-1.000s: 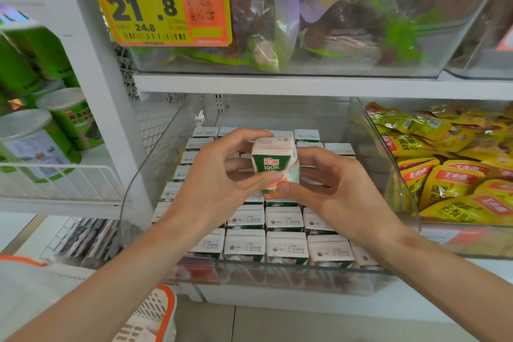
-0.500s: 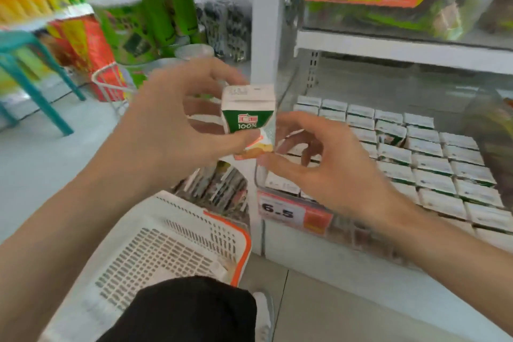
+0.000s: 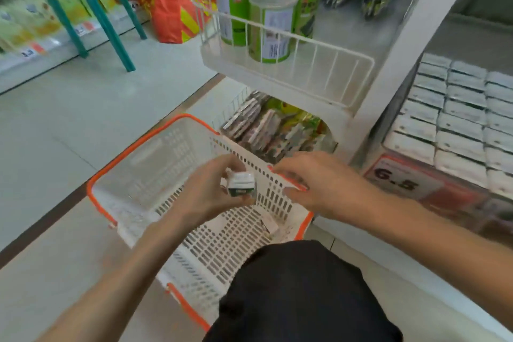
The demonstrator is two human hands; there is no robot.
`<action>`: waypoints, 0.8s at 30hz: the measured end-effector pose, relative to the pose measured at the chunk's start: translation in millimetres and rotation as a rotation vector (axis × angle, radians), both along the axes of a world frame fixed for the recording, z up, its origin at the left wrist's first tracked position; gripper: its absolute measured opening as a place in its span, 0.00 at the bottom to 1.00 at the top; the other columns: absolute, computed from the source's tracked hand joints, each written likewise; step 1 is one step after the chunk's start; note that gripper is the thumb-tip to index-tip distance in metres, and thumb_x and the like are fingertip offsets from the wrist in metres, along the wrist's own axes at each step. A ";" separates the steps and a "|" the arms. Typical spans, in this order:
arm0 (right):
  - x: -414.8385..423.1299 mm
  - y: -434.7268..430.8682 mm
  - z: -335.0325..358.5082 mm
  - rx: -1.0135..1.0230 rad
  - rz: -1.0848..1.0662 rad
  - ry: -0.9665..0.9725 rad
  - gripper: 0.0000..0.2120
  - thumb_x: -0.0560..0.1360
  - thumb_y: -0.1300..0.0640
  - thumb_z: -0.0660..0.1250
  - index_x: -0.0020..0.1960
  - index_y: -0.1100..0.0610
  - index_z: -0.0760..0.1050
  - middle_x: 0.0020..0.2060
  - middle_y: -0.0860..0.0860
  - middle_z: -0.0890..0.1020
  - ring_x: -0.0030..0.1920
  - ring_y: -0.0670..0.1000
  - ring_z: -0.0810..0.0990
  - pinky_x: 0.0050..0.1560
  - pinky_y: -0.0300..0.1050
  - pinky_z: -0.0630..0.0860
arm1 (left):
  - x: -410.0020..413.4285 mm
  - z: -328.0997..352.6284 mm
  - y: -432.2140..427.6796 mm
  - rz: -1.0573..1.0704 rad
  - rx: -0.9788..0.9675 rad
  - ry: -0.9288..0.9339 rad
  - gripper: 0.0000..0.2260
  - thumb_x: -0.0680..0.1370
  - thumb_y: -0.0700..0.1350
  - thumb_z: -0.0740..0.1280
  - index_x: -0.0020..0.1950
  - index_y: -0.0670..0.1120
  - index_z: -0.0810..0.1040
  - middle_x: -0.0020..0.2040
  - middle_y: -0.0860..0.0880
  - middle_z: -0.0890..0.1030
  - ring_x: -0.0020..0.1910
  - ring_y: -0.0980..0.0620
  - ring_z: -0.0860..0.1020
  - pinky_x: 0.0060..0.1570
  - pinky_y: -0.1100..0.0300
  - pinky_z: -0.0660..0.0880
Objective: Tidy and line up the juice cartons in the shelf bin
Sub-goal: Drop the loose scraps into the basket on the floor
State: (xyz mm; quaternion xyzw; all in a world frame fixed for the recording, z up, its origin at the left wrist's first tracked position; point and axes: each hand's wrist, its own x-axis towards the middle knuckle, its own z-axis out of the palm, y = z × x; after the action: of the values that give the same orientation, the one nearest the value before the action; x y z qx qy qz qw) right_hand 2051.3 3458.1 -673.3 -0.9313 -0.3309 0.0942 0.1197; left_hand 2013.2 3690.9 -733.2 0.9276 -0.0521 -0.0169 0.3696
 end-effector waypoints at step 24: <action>5.2 -14.3 -60.4 -0.056 -0.179 0.179 0.19 0.83 0.51 0.68 0.73 0.49 0.76 0.65 0.49 0.83 0.55 0.47 0.81 0.49 0.43 0.79 | -6.5 -251.0 -15.8 -0.197 0.147 0.350 0.20 0.72 0.51 0.80 0.59 0.51 0.76 0.62 0.53 0.74 0.59 0.51 0.77 0.60 0.54 0.77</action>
State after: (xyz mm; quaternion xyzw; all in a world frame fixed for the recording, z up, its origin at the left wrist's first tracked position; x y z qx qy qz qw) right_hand 2056.4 3443.8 -733.6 -0.9479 -0.2318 0.1750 0.1307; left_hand 2006.7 3675.1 -984.3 0.9255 -0.0761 -0.2175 0.3007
